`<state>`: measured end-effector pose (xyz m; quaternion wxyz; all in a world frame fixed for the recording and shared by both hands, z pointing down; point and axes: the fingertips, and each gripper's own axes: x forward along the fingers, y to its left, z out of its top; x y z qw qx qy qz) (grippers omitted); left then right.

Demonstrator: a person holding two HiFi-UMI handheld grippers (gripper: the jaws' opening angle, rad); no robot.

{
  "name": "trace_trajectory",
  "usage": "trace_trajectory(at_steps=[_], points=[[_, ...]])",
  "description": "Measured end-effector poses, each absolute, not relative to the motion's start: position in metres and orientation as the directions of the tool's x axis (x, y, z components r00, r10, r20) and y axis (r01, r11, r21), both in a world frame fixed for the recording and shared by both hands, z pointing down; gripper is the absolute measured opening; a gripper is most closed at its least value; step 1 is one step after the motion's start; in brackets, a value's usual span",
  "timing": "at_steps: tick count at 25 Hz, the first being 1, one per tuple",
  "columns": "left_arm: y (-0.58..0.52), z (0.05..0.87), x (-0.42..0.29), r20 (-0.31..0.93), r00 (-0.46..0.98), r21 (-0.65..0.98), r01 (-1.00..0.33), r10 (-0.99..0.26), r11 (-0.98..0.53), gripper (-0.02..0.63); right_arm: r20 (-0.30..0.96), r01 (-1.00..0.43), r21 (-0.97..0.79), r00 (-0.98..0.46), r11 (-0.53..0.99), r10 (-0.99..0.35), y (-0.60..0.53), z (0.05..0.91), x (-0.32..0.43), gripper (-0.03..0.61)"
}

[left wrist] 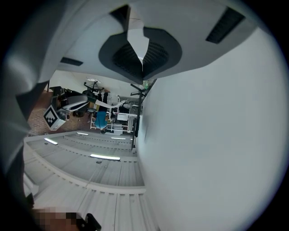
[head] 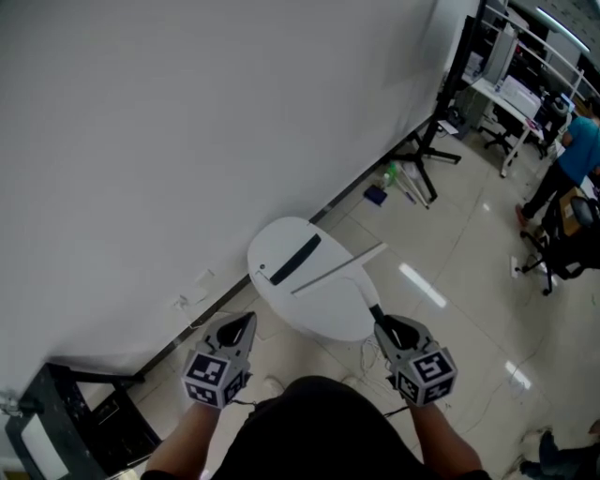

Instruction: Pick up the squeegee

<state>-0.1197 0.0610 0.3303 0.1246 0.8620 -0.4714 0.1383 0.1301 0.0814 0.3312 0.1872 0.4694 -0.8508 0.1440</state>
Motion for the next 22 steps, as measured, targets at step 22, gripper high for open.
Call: trace_trajectory(at_steps=[22], points=[[0.07, 0.323, -0.082, 0.343, 0.51, 0.045, -0.847, -0.788, -0.529, 0.005, 0.42, -0.828, -0.079, -0.532, 0.555, -0.735, 0.083, 0.326, 0.149, 0.095]])
